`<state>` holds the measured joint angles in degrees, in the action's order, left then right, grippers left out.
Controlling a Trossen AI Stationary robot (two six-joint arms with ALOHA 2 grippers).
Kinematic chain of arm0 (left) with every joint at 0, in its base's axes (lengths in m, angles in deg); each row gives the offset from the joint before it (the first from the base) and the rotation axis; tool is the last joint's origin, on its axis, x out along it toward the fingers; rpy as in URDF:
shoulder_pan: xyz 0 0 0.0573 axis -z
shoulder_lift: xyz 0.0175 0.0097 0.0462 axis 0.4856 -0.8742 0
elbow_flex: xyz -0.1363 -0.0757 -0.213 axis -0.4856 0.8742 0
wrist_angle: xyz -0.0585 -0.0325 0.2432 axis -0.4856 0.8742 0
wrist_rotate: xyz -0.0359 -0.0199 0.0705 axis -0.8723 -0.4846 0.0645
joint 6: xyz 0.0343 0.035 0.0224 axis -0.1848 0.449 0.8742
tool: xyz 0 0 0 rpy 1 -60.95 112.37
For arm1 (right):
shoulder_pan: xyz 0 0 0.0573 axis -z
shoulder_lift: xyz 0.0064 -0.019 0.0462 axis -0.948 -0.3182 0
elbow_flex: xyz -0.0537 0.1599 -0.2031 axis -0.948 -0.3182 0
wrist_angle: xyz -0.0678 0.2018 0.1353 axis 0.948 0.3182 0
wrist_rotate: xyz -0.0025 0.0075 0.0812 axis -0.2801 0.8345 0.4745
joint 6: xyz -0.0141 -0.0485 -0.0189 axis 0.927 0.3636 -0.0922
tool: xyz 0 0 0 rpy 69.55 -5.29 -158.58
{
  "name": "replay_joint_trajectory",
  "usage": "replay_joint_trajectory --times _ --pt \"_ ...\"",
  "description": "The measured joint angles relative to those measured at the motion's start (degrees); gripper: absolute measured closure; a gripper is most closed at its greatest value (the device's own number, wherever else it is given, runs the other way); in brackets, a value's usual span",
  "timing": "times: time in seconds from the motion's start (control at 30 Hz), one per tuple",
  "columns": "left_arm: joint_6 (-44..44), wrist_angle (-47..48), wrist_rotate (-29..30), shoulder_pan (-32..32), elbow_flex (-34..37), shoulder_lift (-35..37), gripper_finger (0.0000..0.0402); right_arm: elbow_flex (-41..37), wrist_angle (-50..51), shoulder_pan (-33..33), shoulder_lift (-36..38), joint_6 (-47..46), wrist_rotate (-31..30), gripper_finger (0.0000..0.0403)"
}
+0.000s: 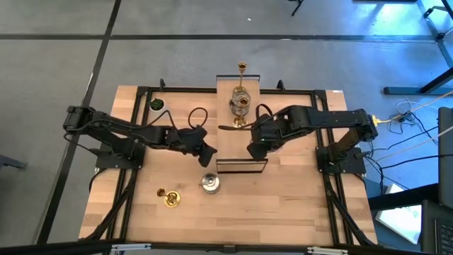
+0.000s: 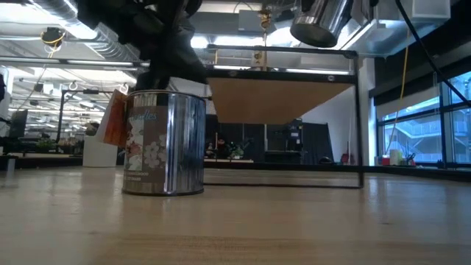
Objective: Pick & Place candle stick holders
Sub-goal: Put the right silver scented candle on the shelf
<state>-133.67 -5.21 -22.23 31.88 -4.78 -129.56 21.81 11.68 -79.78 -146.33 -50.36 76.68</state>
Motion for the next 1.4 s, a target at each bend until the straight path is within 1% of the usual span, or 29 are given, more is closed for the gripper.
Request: replay_joint_trajectory --times 0.07,0.2,0.33,0.53,0.73,0.93,1.2,1.33,1.4 --pt "-0.15 -1.42 -0.58 0.03 -0.06 -1.23 0.0400 0.00 -1.17 0.00 0.00 -0.25 0.00 0.0051" --pt "-0.84 -1.35 -0.61 0.17 0.13 -2.41 0.0400 0.00 -2.18 0.06 0.00 -1.19 -0.59 0.0051" --pt "-0.22 -1.12 -0.39 0.17 0.09 -1.43 0.0400 0.00 -0.17 0.75 0.00 -3.81 -1.50 0.0051" --pt "0.62 -1.16 0.44 0.15 0.09 0.18 0.0400 0.04 -1.95 1.95 -1.26 -5.05 -1.05 0.0051" --pt "1.12 0.66 1.19 0.15 0.09 1.94 0.0400 0.00 -1.98 2.45 -4.82 -3.98 1.77 0.0051" --pt "1.43 1.77 1.43 0.15 0.06 2.85 0.0400 0.00 -2.30 2.79 -6.67 -3.33 2.00 0.0051" --pt "1.60 1.85 1.43 0.17 0.07 2.96 0.0400 0.00 -3.27 3.43 -6.67 -3.06 1.79 0.0050" --pt "1.60 1.85 1.43 0.17 0.05 2.96 0.0400 0.00 -3.36 3.75 -6.67 -2.42 2.43 0.0032" --pt "1.60 1.85 1.43 0.19 0.07 2.96 0.0400 0.00 -3.34 3.83 -6.64 -2.28 2.40 0.0029"
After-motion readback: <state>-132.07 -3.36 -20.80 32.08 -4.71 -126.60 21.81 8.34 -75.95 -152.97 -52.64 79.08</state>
